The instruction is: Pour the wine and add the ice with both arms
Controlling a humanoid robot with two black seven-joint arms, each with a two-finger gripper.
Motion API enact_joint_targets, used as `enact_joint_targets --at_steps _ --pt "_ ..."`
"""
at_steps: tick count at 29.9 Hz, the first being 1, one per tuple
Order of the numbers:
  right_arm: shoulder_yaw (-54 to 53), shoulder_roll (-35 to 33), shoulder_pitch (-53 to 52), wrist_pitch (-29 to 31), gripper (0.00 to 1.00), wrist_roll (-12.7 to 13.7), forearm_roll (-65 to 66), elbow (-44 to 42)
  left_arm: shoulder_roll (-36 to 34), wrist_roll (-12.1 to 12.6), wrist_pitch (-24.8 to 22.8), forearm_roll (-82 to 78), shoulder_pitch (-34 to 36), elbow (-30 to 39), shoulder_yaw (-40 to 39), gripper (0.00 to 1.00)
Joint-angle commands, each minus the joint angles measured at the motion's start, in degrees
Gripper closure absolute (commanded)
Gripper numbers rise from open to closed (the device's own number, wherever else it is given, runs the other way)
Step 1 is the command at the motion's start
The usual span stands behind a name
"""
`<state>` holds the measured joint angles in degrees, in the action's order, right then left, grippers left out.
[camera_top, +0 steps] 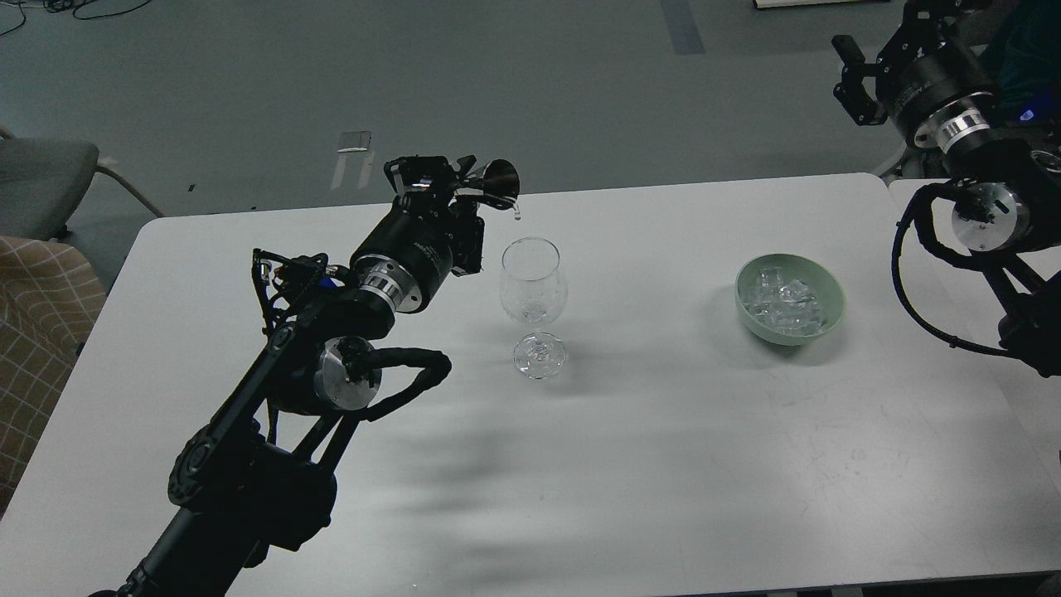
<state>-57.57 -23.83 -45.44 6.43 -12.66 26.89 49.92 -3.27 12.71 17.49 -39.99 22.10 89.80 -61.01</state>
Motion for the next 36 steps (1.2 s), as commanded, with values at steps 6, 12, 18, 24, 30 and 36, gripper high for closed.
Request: enact_joint_targets --at_steps 6,12,18,24,30,36 --pt "0.0 0.0 0.1 0.0 0.0 0.0 0.0 0.0 -0.4 -1.5 -0.3 -4.1 -0.1 0.0 1.7 1.0" --pt "0.0 0.0 0.1 0.0 0.0 0.0 0.0 0.0 -0.5 -2.3 -0.4 -6.6 -0.2 0.0 2.5 1.0" --pt "0.0 0.1 0.2 0.0 0.0 0.0 0.0 0.1 -0.6 -3.1 -0.4 -8.3 -0.3 0.0 2.6 1.0" --pt "0.0 0.5 0.4 0.0 0.0 0.0 0.0 0.1 -0.5 -3.5 -0.3 -10.2 -0.5 0.0 2.6 1.0" --pt "0.0 0.5 0.4 0.1 0.0 0.0 0.0 0.1 -0.5 -4.1 -0.3 -12.6 -0.6 0.0 2.6 1.0" --pt "-0.1 0.5 0.4 0.1 0.0 0.0 0.0 0.1 -0.2 -4.7 -0.3 -16.3 -0.5 0.0 2.6 1.0"
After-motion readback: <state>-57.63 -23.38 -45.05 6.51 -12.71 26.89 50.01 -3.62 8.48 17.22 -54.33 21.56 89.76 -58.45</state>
